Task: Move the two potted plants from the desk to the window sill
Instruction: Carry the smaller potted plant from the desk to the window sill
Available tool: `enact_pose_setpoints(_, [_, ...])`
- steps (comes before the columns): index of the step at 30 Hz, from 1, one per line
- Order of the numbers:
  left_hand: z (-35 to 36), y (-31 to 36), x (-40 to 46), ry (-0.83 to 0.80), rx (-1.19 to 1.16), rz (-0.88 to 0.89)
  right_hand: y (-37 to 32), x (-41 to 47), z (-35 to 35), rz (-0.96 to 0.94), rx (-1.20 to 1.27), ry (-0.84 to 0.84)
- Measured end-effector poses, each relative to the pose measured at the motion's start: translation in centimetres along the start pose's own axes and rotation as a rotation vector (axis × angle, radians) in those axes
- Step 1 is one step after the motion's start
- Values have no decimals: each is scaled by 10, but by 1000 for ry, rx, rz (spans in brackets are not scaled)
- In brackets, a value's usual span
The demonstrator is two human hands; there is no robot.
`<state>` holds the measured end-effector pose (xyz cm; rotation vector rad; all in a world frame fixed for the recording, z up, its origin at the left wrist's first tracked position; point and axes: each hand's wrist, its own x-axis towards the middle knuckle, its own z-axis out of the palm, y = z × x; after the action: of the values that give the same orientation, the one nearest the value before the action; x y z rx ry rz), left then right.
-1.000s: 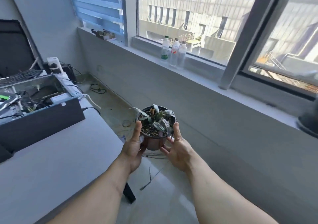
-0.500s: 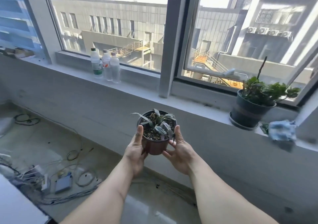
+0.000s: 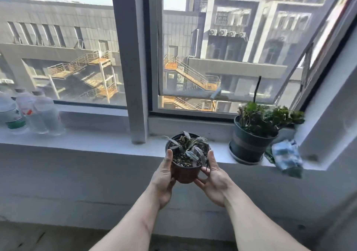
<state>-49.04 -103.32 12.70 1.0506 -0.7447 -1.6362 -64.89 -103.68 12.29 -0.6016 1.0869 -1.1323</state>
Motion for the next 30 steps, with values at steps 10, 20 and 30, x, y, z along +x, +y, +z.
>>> enact_pose_setpoints(10, [26,15,100,-130,42,-15,-34,79,-15,-28,52,82])
enact_pose_setpoints(20, [20,5,150,-139,33,-36,-31,127,-27,-27,97,94])
enact_pose_setpoints(30, [18,-6,175,-129,41,-58,-27,147,-28,-19,136,133])
